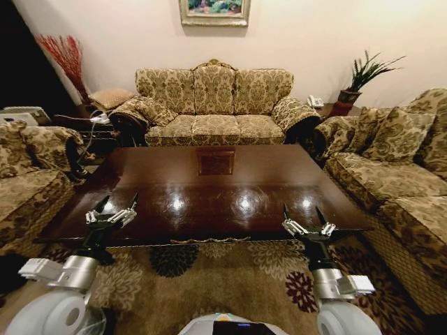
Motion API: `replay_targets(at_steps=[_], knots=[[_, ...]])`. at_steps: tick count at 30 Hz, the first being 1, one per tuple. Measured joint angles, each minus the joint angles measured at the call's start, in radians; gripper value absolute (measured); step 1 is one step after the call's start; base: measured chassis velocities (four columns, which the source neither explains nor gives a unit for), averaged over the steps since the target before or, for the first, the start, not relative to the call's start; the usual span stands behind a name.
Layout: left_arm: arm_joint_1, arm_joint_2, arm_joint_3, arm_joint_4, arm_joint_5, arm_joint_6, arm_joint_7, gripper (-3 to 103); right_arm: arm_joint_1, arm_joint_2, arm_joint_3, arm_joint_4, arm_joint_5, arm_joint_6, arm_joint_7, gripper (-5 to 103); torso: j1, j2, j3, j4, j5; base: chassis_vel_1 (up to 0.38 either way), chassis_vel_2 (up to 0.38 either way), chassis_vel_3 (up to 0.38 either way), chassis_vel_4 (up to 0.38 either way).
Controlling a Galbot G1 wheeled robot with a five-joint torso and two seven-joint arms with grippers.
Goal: Move to the front of the table and place the trash on the table into the trash bin.
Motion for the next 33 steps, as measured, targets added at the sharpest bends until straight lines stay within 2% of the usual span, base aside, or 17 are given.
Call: replay_targets(at_steps=[33], knots=[[0.000,0.000,-0.002,0.003,-0.001,0.000,-0.001,100,0.001,-0.001,0.000,-0.001,0.002,-0.001,0.001,100,0.000,0.000,0.000,0.0000,0.0000,0.008,0.008,0.007,0.007]])
